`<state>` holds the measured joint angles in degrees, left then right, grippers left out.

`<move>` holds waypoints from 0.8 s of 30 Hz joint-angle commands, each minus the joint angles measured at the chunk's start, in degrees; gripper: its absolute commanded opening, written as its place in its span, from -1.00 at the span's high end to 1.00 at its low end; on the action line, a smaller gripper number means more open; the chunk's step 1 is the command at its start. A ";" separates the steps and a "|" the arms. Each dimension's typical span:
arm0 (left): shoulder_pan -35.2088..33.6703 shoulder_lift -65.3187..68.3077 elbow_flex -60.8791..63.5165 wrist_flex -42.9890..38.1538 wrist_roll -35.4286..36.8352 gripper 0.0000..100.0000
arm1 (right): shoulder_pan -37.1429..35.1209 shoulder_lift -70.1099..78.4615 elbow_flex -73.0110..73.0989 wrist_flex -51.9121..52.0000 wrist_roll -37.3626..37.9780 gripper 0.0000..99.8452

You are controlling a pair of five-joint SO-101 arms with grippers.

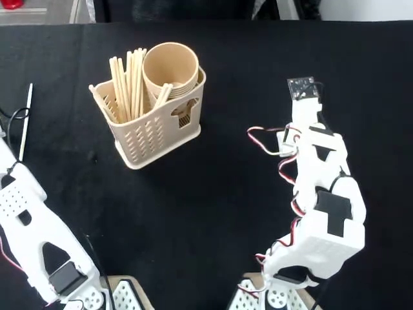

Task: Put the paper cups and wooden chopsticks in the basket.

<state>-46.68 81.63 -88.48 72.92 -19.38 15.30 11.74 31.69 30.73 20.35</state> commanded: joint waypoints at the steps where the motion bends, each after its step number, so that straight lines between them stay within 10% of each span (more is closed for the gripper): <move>1: 1.27 -1.14 -6.99 9.93 0.88 0.94 | 0.18 -3.38 -0.22 -0.62 0.62 0.97; 13: 7.60 -25.32 -4.62 28.22 12.48 0.94 | 0.26 -3.38 -0.22 -0.62 0.62 0.97; 24: 11.21 -64.62 38.29 27.87 18.99 0.94 | 0.26 -3.38 -0.31 -0.70 0.62 0.97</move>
<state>-37.71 32.48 -61.85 100.97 -1.10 15.30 11.74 31.69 30.73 20.35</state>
